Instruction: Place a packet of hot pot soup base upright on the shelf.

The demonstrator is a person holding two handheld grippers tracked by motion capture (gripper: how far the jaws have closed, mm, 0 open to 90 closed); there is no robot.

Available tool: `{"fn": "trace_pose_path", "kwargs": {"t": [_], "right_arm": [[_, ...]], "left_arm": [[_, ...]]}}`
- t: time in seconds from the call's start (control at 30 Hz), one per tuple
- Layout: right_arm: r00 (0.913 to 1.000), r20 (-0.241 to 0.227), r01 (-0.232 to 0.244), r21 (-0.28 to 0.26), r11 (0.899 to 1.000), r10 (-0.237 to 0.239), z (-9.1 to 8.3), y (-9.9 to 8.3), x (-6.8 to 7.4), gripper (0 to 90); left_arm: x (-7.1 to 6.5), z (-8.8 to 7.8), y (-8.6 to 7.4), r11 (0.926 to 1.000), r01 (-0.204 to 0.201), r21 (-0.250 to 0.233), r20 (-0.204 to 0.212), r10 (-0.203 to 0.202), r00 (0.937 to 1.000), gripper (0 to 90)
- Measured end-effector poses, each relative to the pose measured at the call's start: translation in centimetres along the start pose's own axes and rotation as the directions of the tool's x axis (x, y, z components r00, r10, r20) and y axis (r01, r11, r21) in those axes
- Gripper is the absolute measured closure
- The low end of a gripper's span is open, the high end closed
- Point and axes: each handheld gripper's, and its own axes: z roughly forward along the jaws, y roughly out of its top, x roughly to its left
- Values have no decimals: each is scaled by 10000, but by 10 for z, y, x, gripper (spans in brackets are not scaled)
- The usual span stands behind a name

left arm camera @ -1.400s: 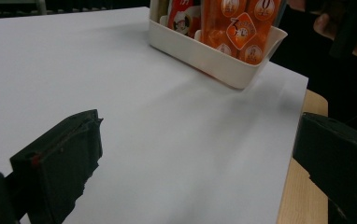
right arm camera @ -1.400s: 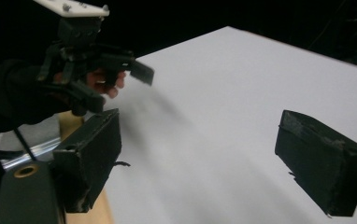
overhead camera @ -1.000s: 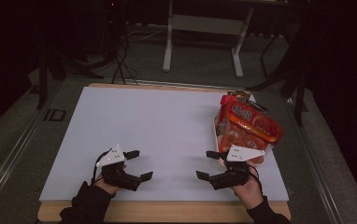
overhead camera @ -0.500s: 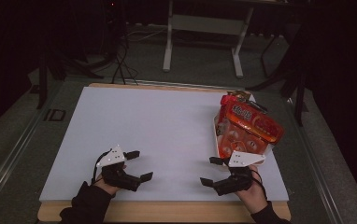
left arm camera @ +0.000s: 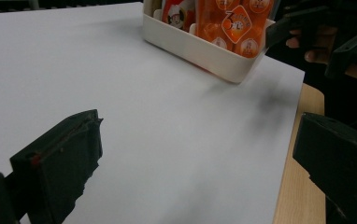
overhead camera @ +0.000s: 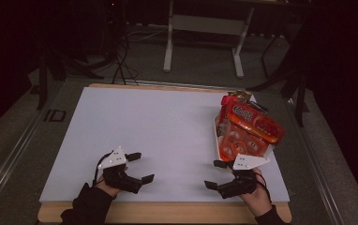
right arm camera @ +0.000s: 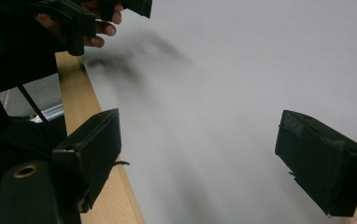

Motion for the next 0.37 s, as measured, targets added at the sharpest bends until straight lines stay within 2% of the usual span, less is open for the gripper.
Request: {"fn": "trace_pose_path", "kwargs": {"t": [0.17, 0.37], "right_arm": [[9996, 131, 261, 6, 9997, -261, 1, 0, 0, 143], [9994, 144, 300, -27, 9995, -300, 1, 0, -1, 144]], "left_arm": [[-1, 0, 0, 10000, -44, -5, 54, 44, 10000, 17], [-1, 0, 0, 10000, -31, -18, 92, 31, 10000, 17]]}}
